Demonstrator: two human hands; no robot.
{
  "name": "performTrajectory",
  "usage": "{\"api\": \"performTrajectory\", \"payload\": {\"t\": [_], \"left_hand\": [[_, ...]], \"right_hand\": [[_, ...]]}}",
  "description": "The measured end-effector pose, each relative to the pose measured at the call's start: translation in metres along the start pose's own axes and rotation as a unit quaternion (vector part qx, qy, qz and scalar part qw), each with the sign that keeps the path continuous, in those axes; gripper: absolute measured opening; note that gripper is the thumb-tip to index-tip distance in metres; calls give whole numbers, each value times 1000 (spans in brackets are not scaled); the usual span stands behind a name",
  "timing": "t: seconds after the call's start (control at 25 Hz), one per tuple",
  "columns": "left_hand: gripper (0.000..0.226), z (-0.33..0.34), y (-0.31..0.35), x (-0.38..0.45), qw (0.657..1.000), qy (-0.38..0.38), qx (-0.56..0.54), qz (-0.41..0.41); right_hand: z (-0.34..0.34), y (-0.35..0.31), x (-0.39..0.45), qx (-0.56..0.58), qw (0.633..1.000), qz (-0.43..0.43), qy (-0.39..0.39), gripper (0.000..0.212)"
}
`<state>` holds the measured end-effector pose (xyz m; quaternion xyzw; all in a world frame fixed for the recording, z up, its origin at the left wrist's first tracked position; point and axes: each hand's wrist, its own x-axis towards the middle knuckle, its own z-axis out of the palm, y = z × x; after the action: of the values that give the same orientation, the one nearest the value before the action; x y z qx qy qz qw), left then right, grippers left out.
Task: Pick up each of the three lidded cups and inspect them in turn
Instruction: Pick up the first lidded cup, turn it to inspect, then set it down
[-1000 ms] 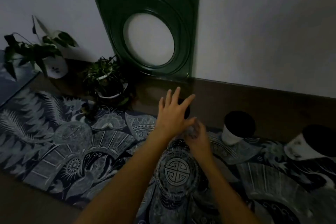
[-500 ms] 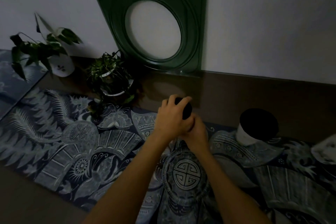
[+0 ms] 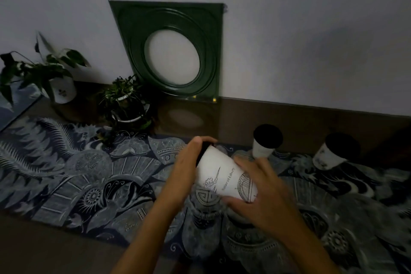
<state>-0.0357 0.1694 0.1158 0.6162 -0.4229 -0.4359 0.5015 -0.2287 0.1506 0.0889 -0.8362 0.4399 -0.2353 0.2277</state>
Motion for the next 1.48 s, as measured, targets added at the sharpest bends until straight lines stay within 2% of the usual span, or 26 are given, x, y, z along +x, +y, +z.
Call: {"api": "performTrajectory", "payload": {"t": [0.08, 0.24, 0.48, 0.6, 0.68, 0.72, 0.8, 0.84, 0.88, 0.96, 1.04, 1.08, 1.12, 1.2, 1.28, 1.32, 1.36, 1.4, 1.44, 1.48], "left_hand": [[53, 5, 12, -37, 1000, 9, -21, 17], [50, 10, 35, -100, 998, -4, -40, 52], [42, 10, 58, -165, 992, -5, -51, 117], [42, 9, 60, -186, 989, -14, -36, 144], [41, 8, 60, -197, 988, -16, -32, 148], [41, 8, 59, -203, 987, -18, -26, 157], [39, 9, 62, -213, 982, -28, -15, 189], [39, 9, 63, -217, 979, -35, -15, 202], [38, 9, 66, -220, 977, -40, -25, 207], [36, 11, 69, -222, 981, -22, -59, 184], [34, 13, 72, -220, 989, 24, -70, 127], [33, 14, 72, -221, 992, 36, -68, 97], [33, 14, 73, -223, 995, 33, -61, 72], [36, 12, 75, -230, 998, -12, -41, 53], [37, 7, 77, -239, 994, -63, -33, 86], [39, 5, 77, -243, 989, -80, -38, 116], [41, 4, 77, -246, 984, -91, -46, 147], [41, 2, 76, -248, 979, -96, -53, 172], [40, 2, 75, -250, 975, -99, -59, 190], [38, 3, 73, -252, 973, -97, -63, 200]], "right_hand": [[-21, -29, -36, -54, 998, -37, 13, 87], [-52, -76, -97, -86, 993, -70, 42, 89], [-75, -124, -158, -51, 996, -33, 69, 86], [-83, -134, -175, 31, 998, 16, 44, 87], [-87, -137, -184, 126, 990, 56, 15, 82], [-88, -138, -187, 205, 976, 73, 0, 77], [-93, -140, -191, 375, 921, 102, -21, 62], [-96, -141, -192, 416, 902, 112, -27, 58], [-97, -141, -194, 420, 900, 113, -31, 59], [-99, -143, -200, 323, 940, 110, -18, 65], [-98, -149, -206, 76, 994, 71, 18, 78], [-96, -151, -209, -60, 997, 21, 35, 84], [-92, -152, -212, -149, 988, -25, 44, 88], [-89, -154, -220, -173, 983, -32, 47, 89], [-93, -157, -225, -59, 997, 25, 41, 88], [-96, -160, -226, 55, 996, 71, 20, 85], [-99, -160, -226, 203, 972, 116, -2, 80], [-102, -162, -227, 352, 923, 155, -17, 70], [-106, -165, -228, 456, 869, 192, -31, 60], [-108, -169, -228, 499, 838, 217, -47, 51]]}}
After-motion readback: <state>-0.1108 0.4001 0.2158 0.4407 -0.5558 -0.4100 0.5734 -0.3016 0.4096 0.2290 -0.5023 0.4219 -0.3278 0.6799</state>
